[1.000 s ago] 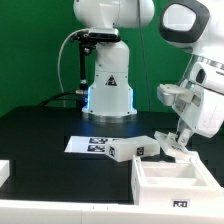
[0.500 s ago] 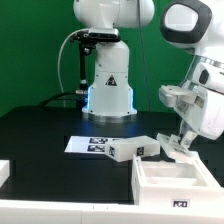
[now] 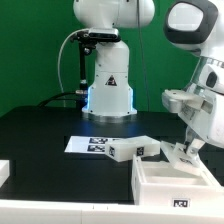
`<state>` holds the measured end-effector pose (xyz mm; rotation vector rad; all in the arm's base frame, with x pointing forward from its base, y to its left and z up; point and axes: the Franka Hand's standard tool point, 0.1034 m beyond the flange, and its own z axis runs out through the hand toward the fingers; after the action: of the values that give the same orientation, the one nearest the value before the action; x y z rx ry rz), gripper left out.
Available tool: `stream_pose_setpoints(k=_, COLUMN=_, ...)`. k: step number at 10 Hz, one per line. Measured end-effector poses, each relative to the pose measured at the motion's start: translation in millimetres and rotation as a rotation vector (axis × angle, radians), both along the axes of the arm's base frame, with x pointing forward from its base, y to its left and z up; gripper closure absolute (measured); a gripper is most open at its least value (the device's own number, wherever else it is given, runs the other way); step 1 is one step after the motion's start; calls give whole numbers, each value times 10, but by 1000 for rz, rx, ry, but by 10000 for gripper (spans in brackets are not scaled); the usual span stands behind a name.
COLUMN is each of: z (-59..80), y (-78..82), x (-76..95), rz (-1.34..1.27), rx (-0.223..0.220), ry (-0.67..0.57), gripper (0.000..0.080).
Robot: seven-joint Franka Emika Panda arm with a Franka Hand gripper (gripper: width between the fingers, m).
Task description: Assemble cabinet
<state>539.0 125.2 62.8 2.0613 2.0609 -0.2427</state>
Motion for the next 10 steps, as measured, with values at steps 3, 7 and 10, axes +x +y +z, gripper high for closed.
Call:
stream_pose_setpoints(k=3, z=0, y=1, x=-4, rz=0, rx=0, ry=0, gripper=735)
stream_pose_setpoints(k=7, z=4, y=10, x=218, rz=-31, rx=-15, ry=9, gripper=735)
stream_pose_setpoints(k=10, z=10, y=7, x=472, rz=-48, rx=-31, ry=4, gripper=735)
